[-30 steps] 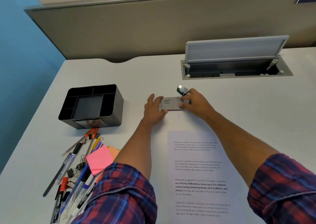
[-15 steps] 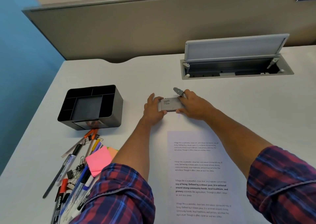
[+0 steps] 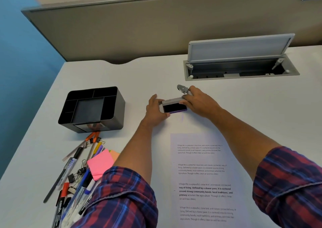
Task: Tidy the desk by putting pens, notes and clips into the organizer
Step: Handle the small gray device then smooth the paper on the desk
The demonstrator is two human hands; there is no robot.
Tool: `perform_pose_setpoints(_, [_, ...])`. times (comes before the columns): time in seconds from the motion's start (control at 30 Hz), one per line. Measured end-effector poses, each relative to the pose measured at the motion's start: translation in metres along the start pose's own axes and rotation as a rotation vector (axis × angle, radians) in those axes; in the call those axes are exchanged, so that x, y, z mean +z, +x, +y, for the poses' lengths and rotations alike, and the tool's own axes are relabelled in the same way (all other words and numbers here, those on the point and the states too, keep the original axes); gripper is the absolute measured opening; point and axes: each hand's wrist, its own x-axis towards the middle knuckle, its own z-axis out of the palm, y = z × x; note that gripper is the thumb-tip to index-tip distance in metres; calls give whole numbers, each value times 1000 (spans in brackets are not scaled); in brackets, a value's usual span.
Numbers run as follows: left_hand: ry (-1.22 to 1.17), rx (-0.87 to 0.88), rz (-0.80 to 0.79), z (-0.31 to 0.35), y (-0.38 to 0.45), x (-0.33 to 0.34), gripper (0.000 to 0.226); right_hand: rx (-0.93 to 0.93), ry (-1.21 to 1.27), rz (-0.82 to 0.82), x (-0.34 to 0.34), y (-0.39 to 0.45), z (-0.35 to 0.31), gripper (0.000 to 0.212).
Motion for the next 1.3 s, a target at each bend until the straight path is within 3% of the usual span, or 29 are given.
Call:
perform_pose_setpoints(0.13, [-81,-45,-27,-2,1,0,78,36,58,64,2,5,-1,51])
perform_pose_setpoints(0.27, [-131,-51,-43,-6,2,0,75,129,189,108,0,13,-2,39])
perform_pose_setpoints(0.43, [-178,-65,-70,-4,-1,-4,73,134,176,165,5,21,0,39])
perform_pose_setpoints(0.67, [-171,-53,-84,-4,-2,-4,75,368,402,209,21,30,-3,39])
perform_pose_setpoints(0.77, [-209,-58,-48,-3,-5,-4,89,375,418,239,21,31,-7,36])
perform_pose_setpoints(0.87, [-201,-63,-27,1,-9,-5,104,371,446,228,16,35,-14,46])
perform_pose_setpoints(1.03, [-182,-7,4,2,-12,-5,82,231,299,185,11,19,-15,59])
perform_pose_setpoints(1.2, [-109,46,-18,1,-10,-5,75,124,260,39,18,-26,13,93])
perform_pose_setpoints(1.3, [-66,11,-37,4,-11,-5,70,160,238,38,23,-35,19,96])
